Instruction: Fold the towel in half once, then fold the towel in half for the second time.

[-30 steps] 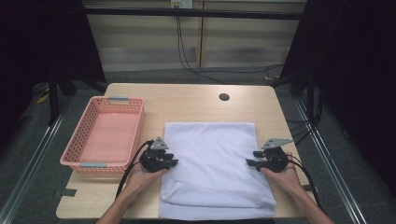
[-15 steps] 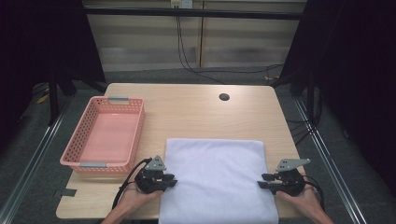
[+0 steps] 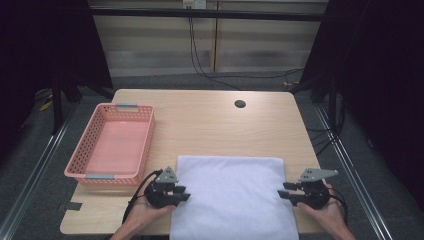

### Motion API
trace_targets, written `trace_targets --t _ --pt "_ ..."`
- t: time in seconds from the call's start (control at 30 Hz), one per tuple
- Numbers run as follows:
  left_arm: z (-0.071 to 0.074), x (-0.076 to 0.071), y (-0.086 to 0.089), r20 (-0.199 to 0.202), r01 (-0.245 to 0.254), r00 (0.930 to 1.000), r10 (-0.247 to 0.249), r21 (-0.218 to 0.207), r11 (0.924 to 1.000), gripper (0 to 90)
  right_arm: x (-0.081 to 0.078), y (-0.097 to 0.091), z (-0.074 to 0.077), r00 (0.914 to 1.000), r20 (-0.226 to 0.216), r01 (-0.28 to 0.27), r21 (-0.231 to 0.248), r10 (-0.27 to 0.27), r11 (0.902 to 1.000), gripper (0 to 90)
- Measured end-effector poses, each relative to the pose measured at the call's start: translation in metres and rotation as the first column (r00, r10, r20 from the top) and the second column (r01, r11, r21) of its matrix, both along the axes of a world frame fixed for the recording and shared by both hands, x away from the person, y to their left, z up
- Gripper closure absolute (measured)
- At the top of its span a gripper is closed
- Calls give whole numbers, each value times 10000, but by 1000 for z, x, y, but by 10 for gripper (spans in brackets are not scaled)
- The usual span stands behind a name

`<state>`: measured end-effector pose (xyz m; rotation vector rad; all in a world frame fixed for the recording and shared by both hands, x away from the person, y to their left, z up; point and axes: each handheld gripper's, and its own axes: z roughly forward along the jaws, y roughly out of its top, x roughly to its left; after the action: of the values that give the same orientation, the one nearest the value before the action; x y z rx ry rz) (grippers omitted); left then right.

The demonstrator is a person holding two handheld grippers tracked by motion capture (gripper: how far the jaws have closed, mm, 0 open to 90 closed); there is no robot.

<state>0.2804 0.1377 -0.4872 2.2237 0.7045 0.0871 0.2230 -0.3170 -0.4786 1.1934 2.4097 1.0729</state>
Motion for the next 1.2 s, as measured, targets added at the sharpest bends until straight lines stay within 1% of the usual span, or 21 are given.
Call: trace_targets --t 0.03,0.07,0.1,0.17,0.2,0.23,0.27,0.33,0.43,0.47,0.53,0.6,0.7,0.73,0.77,0.9,0.93,0.97,1.03,1.17,1.2 --pt "1 8 1 87 -264 9996 264 -41 9996 644 7 -2 1 9996 146 226 115 -228 9997 580" --pt "4 23 4 32 -741 9972 743 -481 9961 632 21 -5 1 9987 266 440 121 -443 9990 561" --pt "4 23 4 32 -741 9972 743 -481 9961 625 21 -5 1 9987 266 440 121 -443 9990 561" --pt "6 35 4 346 -1070 9935 1086 -453 9932 621 38 -8 0 9972 242 702 130 -705 9975 530" --pt "6 50 5 95 -1439 9894 1450 -748 9868 611 50 -10 -1 9959 265 863 137 -866 9962 498" --pt "6 50 5 95 -1439 9894 1450 -748 9868 605 50 -10 -1 9959 265 863 137 -866 9962 498" --pt "5 58 7 221 -1780 9833 1805 -866 9802 594 62 -11 0 9950 280 960 -35 -959 9954 467" --pt "3 65 5 48 -1875 9821 1883 -748 9794 543 72 -14 3 9935 200 1113 251 -1118 9935 449" --pt "2 69 1 126 -1842 9826 1854 -657 9807 531 81 -15 3 9917 237 1263 46 -1264 9920 436" --pt "1 71 0 94 -1839 9827 1852 -778 9798 531 86 -15 1 9931 95 1169 135 -1171 9930 435" --pt "-1 75 1 182 -1912 9811 1926 -586 9798 519 93 -13 -2 9945 6 1048 69 -1048 9945 430" --pt "-2 81 5 -147 -2179 9760 2175 -831 9724 476 100 -10 -8 9954 -273 919 -30 -920 9958 426" --pt "-4 84 0 100 -2253 9740 2261 -504 9730 463 101 -9 -13 9953 -265 927 -89 -929 9957 426" --pt "-8 89 -2 -163 -2378 9713 2374 -375 9706 443 102 -9 -17 9942 -462 979 68 -975 9952 426" --pt "-9 90 -1 -60 -2481 9687 2480 -284 9683 430 102 -9 -18 9950 -378 922 -96 -925 9957 426" --pt "-8 91 1 -153 -2541 9672 2537 -487 9659 416 98 -9 -22 9950 -466 878 -224 -887 9959 422" --pt "-10 92 0 -87 -2462 9692 2461 -211 9690 406 98 -9 -22 9957 -451 806 -123 -811 9967 432" --pt "-10 92 0 -87 -2462 9692 2461 -211 9690 404 98 -9 -22 9957 -451 806 -123 -811 9967 432" --pt "-15 91 -4 -93 -2266 9739 2267 104 9739 391 96 -11 -22 9967 -422 690 -91 -694 9976 505" --pt "-15 90 -4 -60 -2268 9739 2269 83 9739 370 94 -12 -22 9958 -663 642 184 -628 9978 649" --pt "-15 89 -4 -26 -2095 9778 2095 57 9778 395 94 -12 -22 9961 -646 625 262 -607 9977 692"
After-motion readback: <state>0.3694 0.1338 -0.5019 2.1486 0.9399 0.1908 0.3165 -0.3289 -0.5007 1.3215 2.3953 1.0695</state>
